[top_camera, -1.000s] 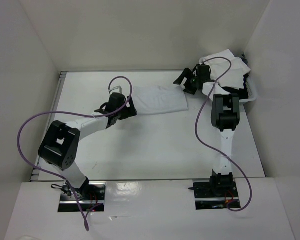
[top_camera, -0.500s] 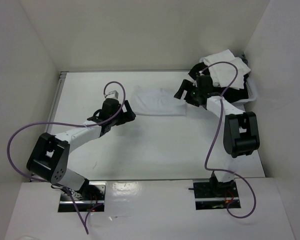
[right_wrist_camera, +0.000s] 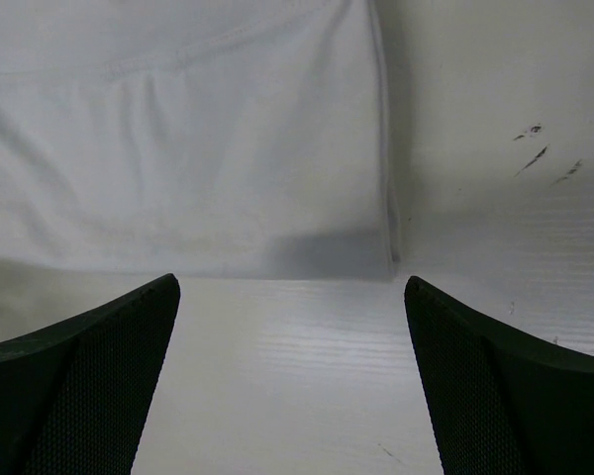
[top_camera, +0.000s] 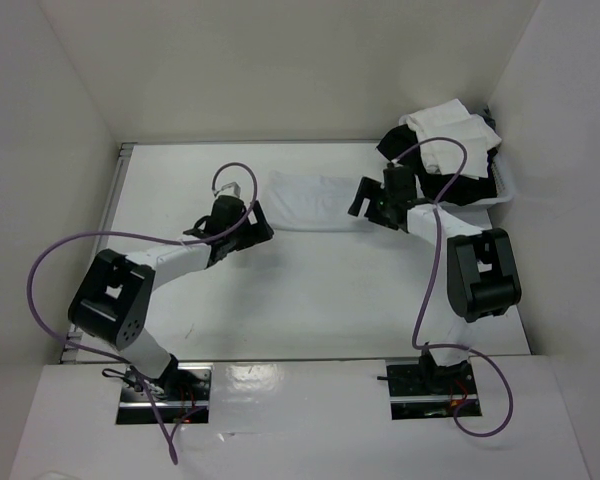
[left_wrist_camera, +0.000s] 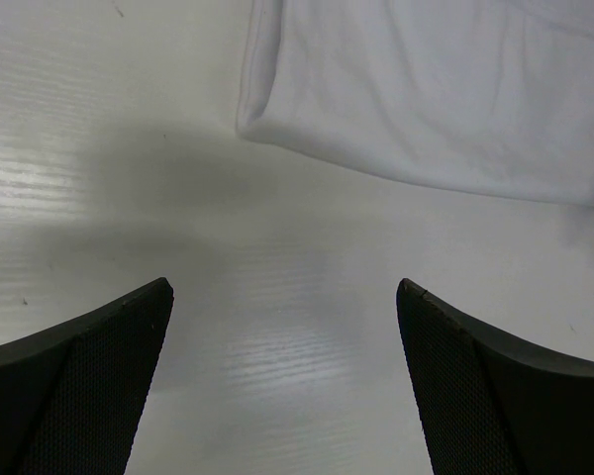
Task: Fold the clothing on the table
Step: Fold the skirt
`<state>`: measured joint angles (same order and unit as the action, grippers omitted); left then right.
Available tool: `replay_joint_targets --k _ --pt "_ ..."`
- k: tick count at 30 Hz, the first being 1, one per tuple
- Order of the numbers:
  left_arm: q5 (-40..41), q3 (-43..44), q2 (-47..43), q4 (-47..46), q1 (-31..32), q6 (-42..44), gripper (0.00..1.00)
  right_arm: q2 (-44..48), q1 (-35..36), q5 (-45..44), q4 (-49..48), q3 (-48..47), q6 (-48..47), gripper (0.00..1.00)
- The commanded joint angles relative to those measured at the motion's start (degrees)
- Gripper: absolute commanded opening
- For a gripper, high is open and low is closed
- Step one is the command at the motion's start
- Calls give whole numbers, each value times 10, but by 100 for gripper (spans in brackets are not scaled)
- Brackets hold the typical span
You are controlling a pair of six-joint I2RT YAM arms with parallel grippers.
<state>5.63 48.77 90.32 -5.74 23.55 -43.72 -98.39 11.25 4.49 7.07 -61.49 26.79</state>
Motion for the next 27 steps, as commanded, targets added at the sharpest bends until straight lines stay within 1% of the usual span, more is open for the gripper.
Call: replay_joint_targets --k 1,4,7,8,10,13,14,16,19,27 --pt "7 27 28 -25 -5 0 100 21 0 -25 -15 13 5 98" --pt "1 27 34 -37 -11 0 100 21 -16 -25 -21 20 5 98" --pt "1 27 34 -38 -17 0 100 10 -50 20 -41 31 12 98" --pt "1 21 34 -38 -22 0 100 10 -56 40 -54 31 13 98" --pt "1 21 34 -38 -22 0 100 -2 -61 47 -60 31 18 98" --pt "1 21 34 -32 -22 0 100 -31 -72 77 -66 23 23 98" --pt "6 21 27 -32 -22 0 100 -38 -81 101 -82 18 23 97" --pt "6 16 21 -26 -22 0 100 -60 -94 121 -93 12 29 97" --pt "11 10 8 -21 -22 6 100 -82 -100 155 -105 7 29 96" --pt "17 4 3 -16 -22 11 100 -102 -100 176 -123 12 40 92"
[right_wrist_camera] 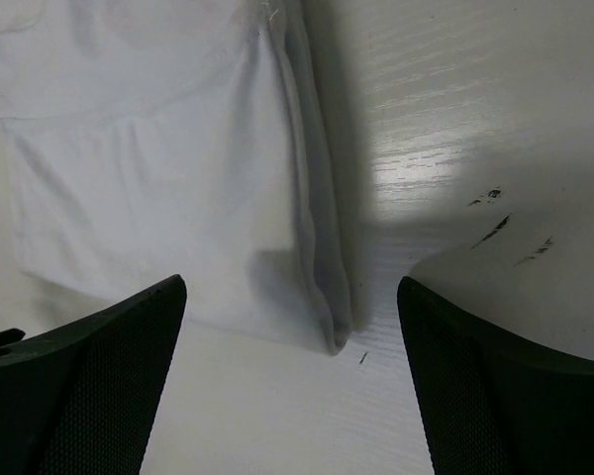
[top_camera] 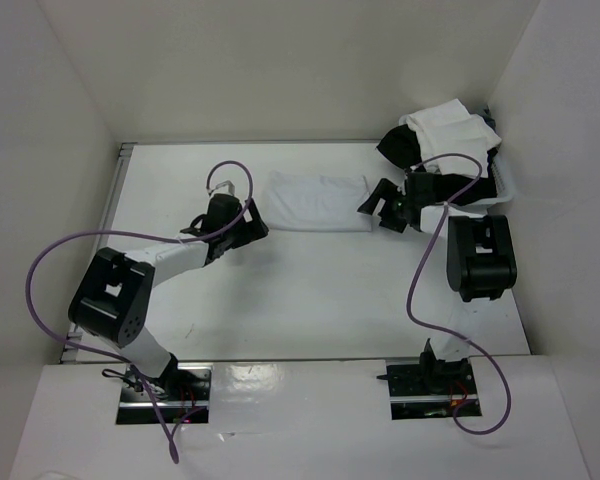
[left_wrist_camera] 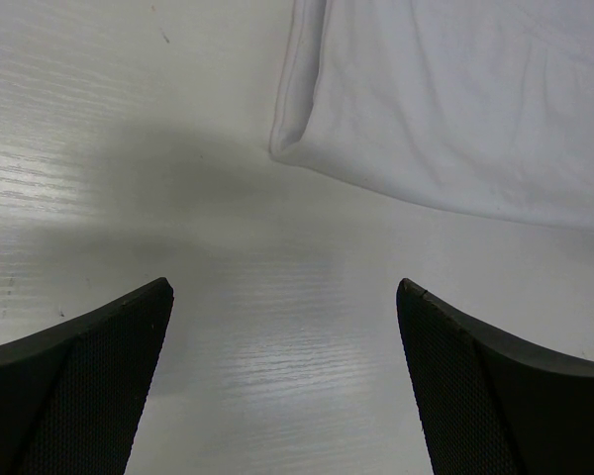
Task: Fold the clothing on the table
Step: Fold the skirt
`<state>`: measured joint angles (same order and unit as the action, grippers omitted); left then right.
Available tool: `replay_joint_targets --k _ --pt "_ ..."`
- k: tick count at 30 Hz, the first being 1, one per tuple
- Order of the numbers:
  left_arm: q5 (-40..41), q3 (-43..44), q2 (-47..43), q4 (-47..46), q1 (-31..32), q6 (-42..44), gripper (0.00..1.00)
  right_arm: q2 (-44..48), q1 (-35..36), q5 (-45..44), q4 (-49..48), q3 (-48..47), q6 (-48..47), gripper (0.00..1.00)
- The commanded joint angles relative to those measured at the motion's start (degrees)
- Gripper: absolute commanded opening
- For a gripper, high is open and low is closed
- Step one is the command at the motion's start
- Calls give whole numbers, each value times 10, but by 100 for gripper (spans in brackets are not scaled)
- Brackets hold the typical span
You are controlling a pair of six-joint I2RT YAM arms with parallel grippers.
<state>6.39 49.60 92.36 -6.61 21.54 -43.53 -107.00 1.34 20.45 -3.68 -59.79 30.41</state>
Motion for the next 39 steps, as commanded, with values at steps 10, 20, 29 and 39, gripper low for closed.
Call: replay_joint_targets --k 10,20,29,39 --pt "9 -4 -28 -2 -2 9 100 -29 10 28 -20 -4 3 72" --pt "14 -9 -34 -2 -2 9 100 -51 33 28 -15 -23 3 46" --pt "20 -14 -50 4 -2 14 100 -51 38 -3 11 -30 -3 0" --pt "20 -25 -73 9 -2 14 100 51 50 -116 98 -25 -32 0"
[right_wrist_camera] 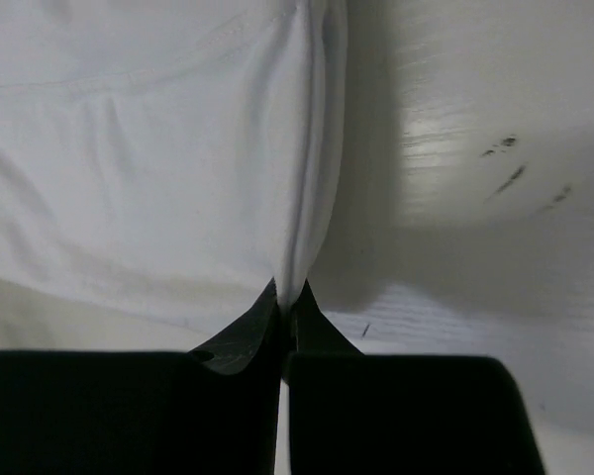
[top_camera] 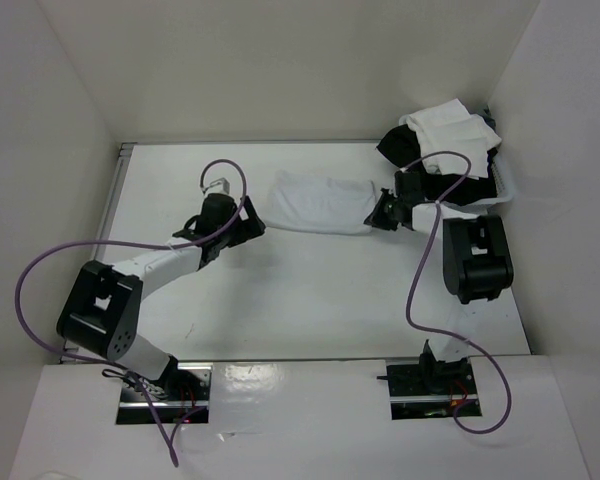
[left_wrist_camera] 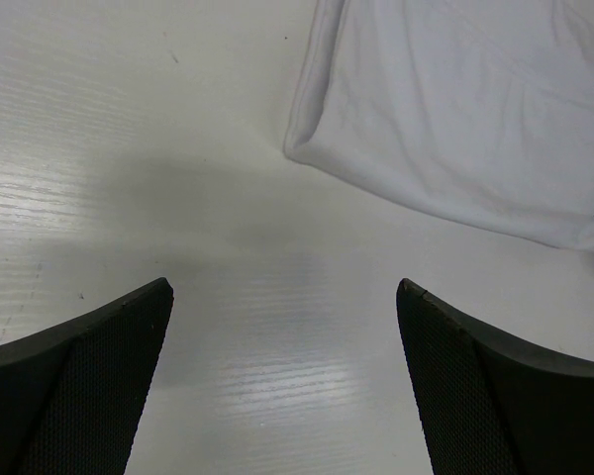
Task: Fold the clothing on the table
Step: Fold the skirt
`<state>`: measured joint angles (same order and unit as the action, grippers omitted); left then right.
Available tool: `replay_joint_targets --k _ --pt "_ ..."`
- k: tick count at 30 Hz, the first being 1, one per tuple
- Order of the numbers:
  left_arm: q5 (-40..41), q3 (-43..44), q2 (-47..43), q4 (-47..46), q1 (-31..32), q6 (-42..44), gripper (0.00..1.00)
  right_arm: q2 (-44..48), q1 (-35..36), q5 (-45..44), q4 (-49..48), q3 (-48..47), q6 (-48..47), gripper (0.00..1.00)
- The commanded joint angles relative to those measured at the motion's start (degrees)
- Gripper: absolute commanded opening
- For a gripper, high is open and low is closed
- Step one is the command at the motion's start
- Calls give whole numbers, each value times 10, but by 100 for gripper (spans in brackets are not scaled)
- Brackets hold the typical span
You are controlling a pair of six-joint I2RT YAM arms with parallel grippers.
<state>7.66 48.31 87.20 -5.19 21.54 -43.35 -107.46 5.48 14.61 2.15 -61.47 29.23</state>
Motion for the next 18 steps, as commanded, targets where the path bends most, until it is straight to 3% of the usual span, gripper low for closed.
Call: replay_joint_targets --k 1,11,18 --pt "7 -12 -26 -5 -2 13 100 71 15 -79 57 -17 -20 0" --pt "7 -23 -42 -5 -2 13 100 90 103 -188 139 -108 -26 0" --pt "2 -33 -60 -5 -2 13 100 48 162 -257 189 -208 -26 0"
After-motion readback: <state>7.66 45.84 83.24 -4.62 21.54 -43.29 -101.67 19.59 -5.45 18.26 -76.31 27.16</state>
